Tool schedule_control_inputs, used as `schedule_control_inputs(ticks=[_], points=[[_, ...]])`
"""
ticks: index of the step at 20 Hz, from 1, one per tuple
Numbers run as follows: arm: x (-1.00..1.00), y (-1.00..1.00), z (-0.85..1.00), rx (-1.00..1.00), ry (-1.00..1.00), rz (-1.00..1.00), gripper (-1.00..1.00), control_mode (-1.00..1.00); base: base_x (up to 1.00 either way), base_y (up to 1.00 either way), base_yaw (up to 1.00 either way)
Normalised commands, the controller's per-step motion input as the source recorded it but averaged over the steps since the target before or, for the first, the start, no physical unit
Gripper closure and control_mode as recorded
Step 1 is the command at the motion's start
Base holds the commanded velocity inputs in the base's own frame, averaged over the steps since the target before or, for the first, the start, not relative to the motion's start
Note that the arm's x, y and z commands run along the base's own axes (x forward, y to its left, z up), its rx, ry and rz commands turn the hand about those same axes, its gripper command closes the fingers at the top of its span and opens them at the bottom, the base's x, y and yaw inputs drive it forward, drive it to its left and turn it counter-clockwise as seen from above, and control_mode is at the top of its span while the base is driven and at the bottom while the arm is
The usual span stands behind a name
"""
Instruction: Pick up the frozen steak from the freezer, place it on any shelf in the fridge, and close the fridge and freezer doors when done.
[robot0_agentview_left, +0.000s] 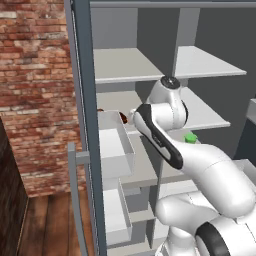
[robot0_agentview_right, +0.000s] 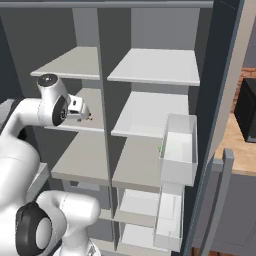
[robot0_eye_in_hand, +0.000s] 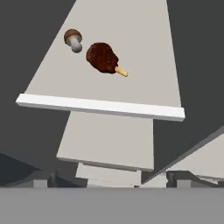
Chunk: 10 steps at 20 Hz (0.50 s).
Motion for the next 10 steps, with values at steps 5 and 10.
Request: schedule_control_inputs(ticks=[5, 10], points=[[0.61, 0.18, -0.21, 0.00, -0.15, 0.00, -1.00, -1.00, 0.00, 0.00, 0.00], [0.54, 0.05, -0.22, 0.04, -0.12, 0.00, -1.00, -1.00, 0.00, 0.00, 0.00]])
